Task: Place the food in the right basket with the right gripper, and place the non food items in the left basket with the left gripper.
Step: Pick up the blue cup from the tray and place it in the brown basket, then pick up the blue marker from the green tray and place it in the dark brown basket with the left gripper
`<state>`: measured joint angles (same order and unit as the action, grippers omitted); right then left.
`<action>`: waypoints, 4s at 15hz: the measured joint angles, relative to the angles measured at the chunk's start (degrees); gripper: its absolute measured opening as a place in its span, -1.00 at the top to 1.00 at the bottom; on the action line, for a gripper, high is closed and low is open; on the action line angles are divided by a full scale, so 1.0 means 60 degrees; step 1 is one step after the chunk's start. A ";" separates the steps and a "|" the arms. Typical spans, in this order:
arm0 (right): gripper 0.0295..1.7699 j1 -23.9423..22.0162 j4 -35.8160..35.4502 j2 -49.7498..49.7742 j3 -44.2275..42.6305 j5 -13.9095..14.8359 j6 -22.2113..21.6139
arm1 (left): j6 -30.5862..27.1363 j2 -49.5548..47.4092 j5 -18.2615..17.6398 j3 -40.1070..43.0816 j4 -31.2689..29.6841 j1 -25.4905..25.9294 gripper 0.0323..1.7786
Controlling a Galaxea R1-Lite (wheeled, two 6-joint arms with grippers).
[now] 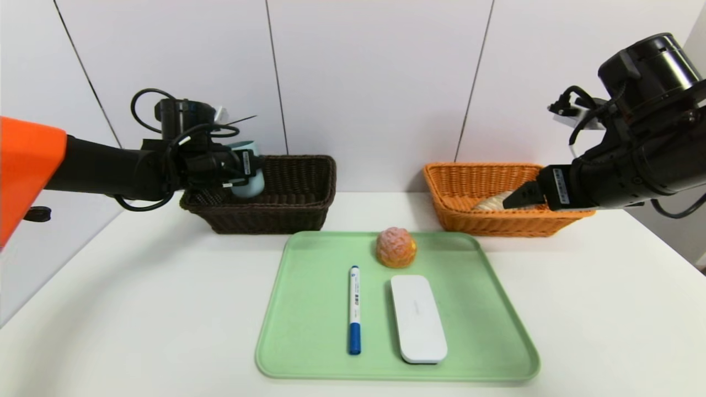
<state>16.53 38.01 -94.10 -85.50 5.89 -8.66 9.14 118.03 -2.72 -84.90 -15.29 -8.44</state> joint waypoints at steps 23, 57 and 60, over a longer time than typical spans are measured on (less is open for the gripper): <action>-0.93 -0.0065 -0.0002 -0.0047 0.0065 -0.0033 0.0000 | -0.0051 -0.0093 0.0051 -0.0634 0.0205 -0.0012 -0.80; -0.93 -0.0303 0.0100 0.0378 0.1250 0.0079 -0.1441 | 0.5169 -0.0014 0.2465 -0.4645 1.2664 -0.7024 -0.90; -0.93 -0.0183 0.0081 0.0414 0.1434 0.0043 -0.1428 | 0.5230 0.0343 0.2454 -0.4645 1.2664 -0.7115 -0.90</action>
<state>15.43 38.50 -91.61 -76.90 6.14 -17.23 40.52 120.09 12.01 -112.76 60.70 -51.13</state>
